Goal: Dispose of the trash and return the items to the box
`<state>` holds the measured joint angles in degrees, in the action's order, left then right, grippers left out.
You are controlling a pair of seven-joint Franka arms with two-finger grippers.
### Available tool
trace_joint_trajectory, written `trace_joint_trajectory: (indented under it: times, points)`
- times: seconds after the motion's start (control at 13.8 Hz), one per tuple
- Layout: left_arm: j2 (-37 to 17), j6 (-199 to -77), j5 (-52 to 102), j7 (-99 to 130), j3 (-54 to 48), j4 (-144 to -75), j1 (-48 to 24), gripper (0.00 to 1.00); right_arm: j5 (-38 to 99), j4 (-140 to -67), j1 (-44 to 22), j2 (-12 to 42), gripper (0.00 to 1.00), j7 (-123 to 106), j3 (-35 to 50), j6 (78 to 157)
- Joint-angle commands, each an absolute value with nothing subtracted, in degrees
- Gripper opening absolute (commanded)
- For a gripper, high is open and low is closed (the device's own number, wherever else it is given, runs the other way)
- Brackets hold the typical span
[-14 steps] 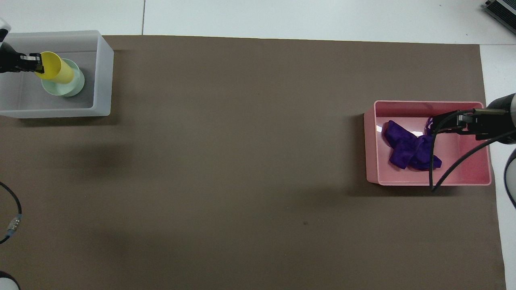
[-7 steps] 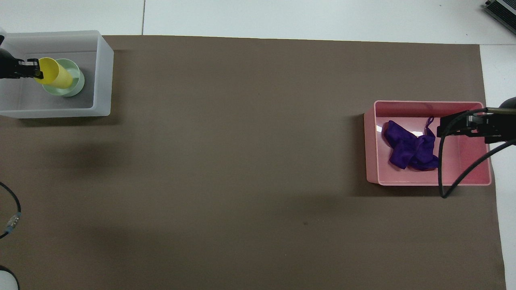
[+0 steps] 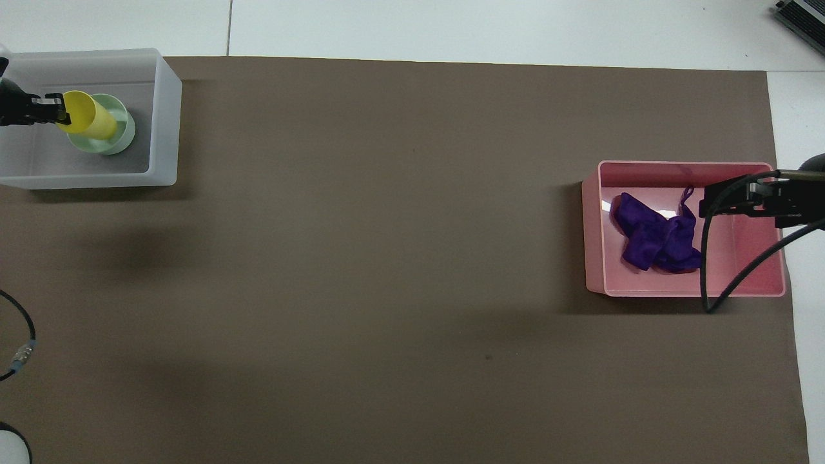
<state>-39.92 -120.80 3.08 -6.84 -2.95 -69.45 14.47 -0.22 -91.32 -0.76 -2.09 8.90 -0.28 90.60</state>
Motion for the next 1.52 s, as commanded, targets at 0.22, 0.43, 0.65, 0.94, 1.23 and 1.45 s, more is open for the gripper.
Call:
trace_joint_trajectory:
  times: [0.22, 0.43, 0.65, 0.94, 1.23, 1.45]
  points:
    - [-39.6, -119.1, 3.7, -7.3, -3.4, -69.5, 14.7, 1.0, -0.1, -92.7, -0.4, -1.9, 1.0, 9.0, -0.6, 91.3]
    - [-36.4, -119.5, 3.1, -8.3, -3.3, -70.1, 13.9, 1.0, -0.5, -93.4, 0.1, -2.2, 1.0, 6.9, -1.0, 92.4]
    - [-27.1, -119.7, 3.1, -9.8, -3.3, -78.6, 11.2, 1.0, -0.5, -94.0, 0.3, -2.5, 1.0, 6.8, -1.0, 92.5]
    - [-14.4, -120.0, 1.9, -9.2, -3.3, -91.3, 5.9, 1.0, -0.5, -94.0, 0.3, -2.5, 1.0, 6.7, -1.0, 92.4]
    - [-4.2, -119.6, 1.9, -7.4, -3.3, -101.1, 1.5, 1.0, -0.5, -94.2, 0.3, -2.5, 1.0, 6.8, -1.0, 92.5]
    - [0.7, -116.3, 1.3, -2.8, -3.3, -103.5, -1.6, 1.0, -0.4, -94.7, 0.3, -2.7, 1.0, 6.8, -1.0, 92.6]
